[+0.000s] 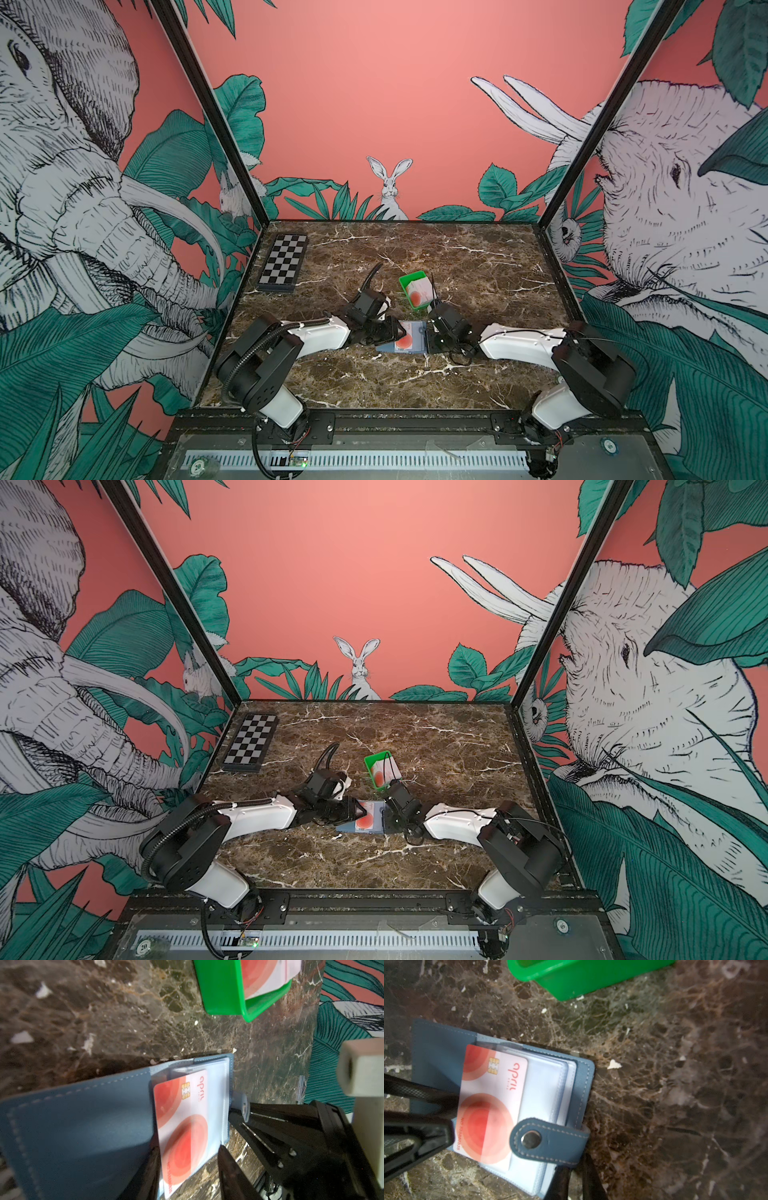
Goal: Insert credit cards into a card holder
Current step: Insert the credit card into the card slot.
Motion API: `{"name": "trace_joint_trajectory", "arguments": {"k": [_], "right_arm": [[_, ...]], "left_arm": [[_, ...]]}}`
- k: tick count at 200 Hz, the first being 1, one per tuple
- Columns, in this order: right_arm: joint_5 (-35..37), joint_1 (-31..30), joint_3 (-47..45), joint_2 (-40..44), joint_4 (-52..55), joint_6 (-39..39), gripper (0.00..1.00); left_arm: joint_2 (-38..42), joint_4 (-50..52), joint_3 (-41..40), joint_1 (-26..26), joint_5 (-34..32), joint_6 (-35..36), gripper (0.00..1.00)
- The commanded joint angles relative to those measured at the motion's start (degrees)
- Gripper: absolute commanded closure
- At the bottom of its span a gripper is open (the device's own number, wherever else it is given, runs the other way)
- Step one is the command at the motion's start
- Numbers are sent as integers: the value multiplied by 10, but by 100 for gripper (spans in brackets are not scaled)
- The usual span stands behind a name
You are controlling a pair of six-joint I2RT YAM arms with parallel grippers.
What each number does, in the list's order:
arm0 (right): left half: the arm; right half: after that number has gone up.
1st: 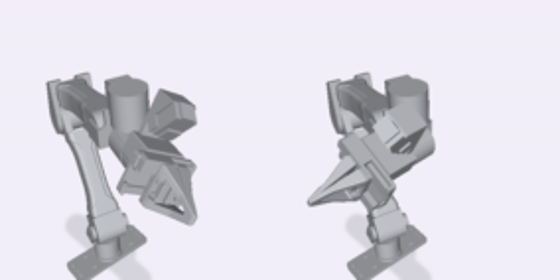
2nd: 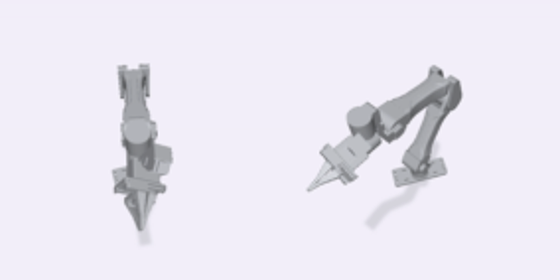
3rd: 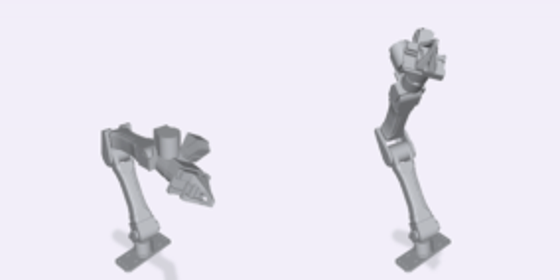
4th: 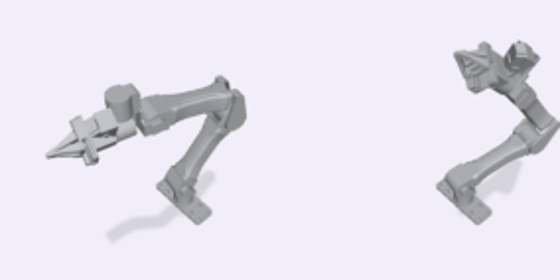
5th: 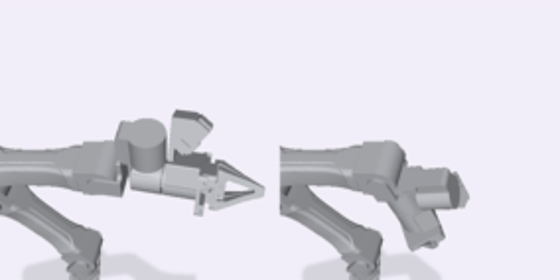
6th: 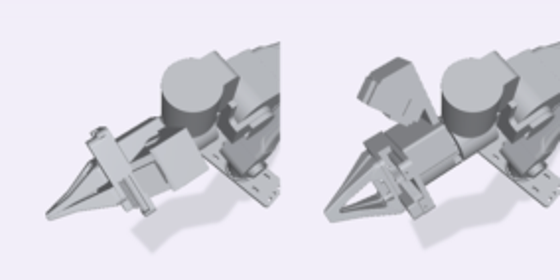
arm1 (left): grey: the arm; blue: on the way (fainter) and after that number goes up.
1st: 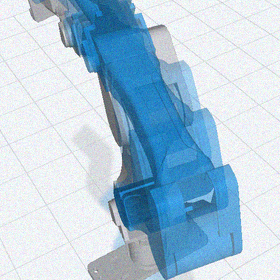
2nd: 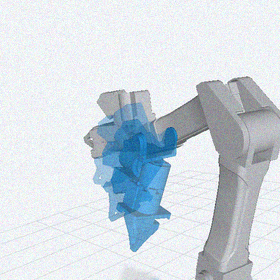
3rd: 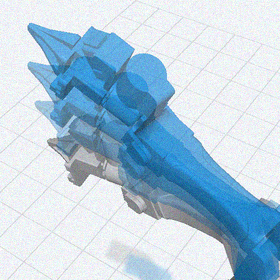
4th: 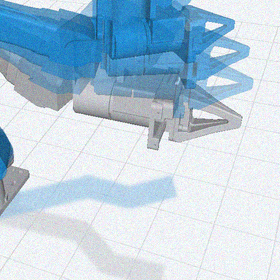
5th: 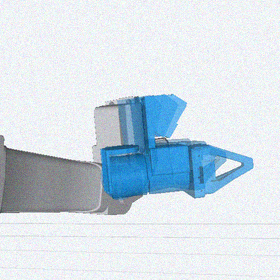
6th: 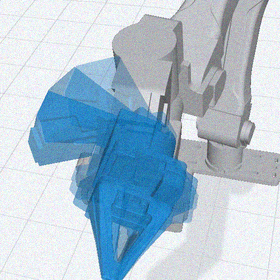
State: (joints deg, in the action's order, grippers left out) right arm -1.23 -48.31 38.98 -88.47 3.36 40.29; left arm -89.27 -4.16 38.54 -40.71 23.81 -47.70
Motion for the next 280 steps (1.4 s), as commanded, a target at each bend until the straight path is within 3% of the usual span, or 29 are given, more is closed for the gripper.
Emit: {"name": "trace_joint_trajectory", "arguments": {"k": [1,168,242,280], "right_arm": [[6,-3,2,-21,13,1,86],[22,-5,3,-20,16,6,86],[43,-5,-11,37,22,0,85],[33,-5,-27,67,7,-13,84]], "left_arm": [[-1,-24,11,2,14,3,54],[-23,-62,10,-17,33,-7,57],[40,69,12,-17,-66,40,58],[74,64,-3,-17,-65,44,62]]}}
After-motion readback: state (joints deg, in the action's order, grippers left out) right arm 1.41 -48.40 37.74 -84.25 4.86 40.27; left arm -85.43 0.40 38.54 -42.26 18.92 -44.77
